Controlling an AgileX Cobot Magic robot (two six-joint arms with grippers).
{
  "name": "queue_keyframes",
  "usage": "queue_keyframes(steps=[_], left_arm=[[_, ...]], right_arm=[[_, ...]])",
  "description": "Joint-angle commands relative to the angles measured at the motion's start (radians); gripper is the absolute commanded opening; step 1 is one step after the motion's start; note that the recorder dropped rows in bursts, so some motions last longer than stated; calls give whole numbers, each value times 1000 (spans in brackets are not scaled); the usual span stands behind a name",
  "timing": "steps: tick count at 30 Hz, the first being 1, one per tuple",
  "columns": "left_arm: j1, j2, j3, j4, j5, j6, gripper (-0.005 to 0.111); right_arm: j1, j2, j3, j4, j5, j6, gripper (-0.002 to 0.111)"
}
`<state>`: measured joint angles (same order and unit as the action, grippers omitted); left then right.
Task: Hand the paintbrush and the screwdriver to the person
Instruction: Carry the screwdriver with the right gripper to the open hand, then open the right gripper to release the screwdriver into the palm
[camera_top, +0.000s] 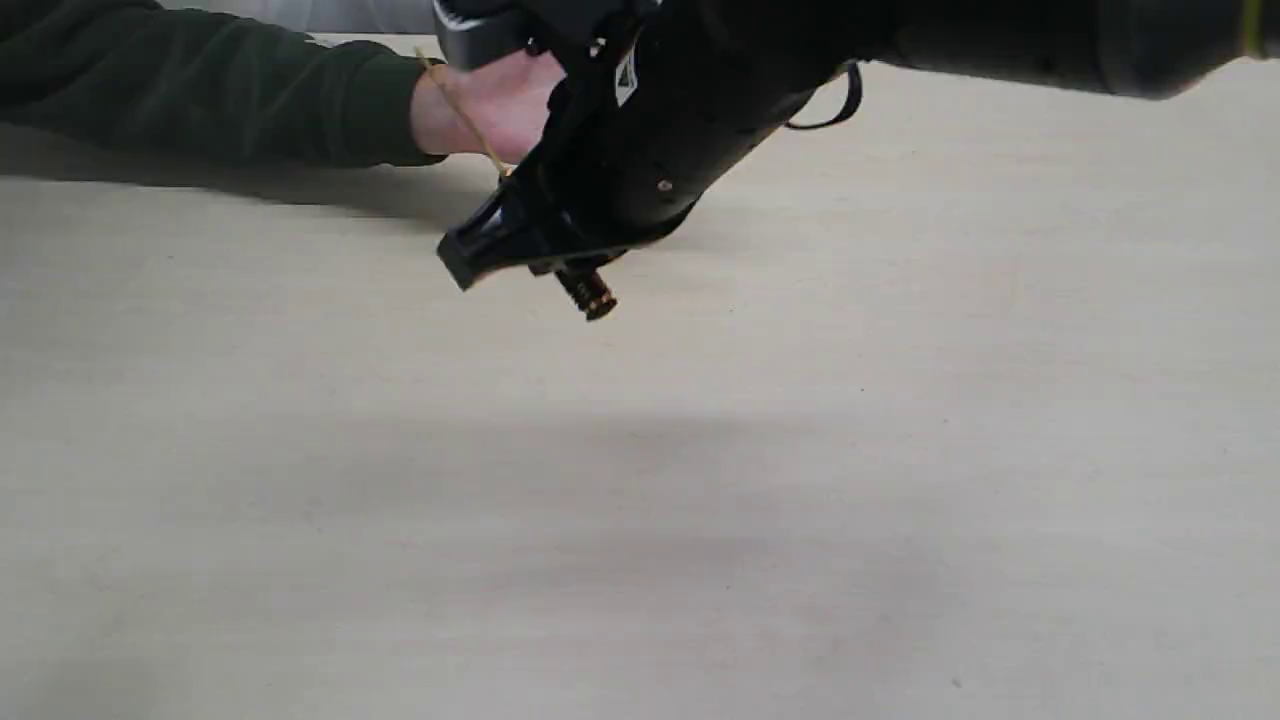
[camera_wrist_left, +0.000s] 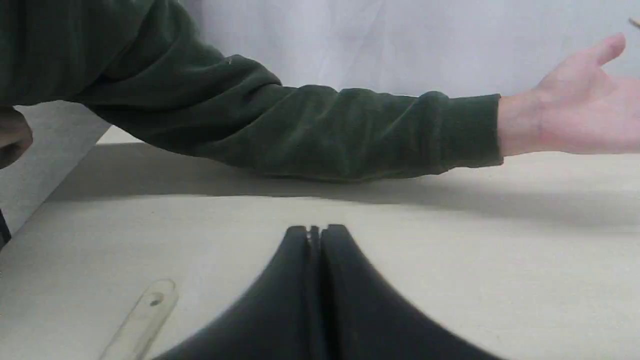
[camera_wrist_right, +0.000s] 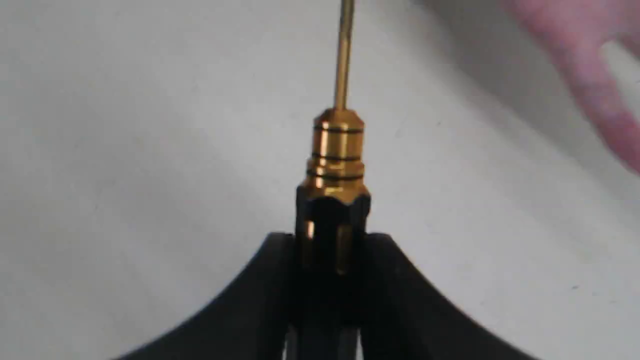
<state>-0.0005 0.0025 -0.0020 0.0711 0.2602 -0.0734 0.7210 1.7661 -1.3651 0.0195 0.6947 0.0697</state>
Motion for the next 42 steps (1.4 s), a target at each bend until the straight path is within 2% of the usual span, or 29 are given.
queue_keyframes(steps=[1, 14, 31, 42], left_arm=[[-7, -2, 2, 0, -11, -2, 0], [-7, -2, 2, 0, -11, -2, 0], [-7, -2, 2, -4, -11, -2, 0], [-7, -2, 2, -4, -11, -2, 0]], right_arm=[[-45, -8, -43, -65, -17, 66, 4], [-174, 127, -280, -65, 11, 100, 4], [-189, 473, -681, -197, 218, 212, 4], [-217, 497, -704, -193, 238, 216, 6]])
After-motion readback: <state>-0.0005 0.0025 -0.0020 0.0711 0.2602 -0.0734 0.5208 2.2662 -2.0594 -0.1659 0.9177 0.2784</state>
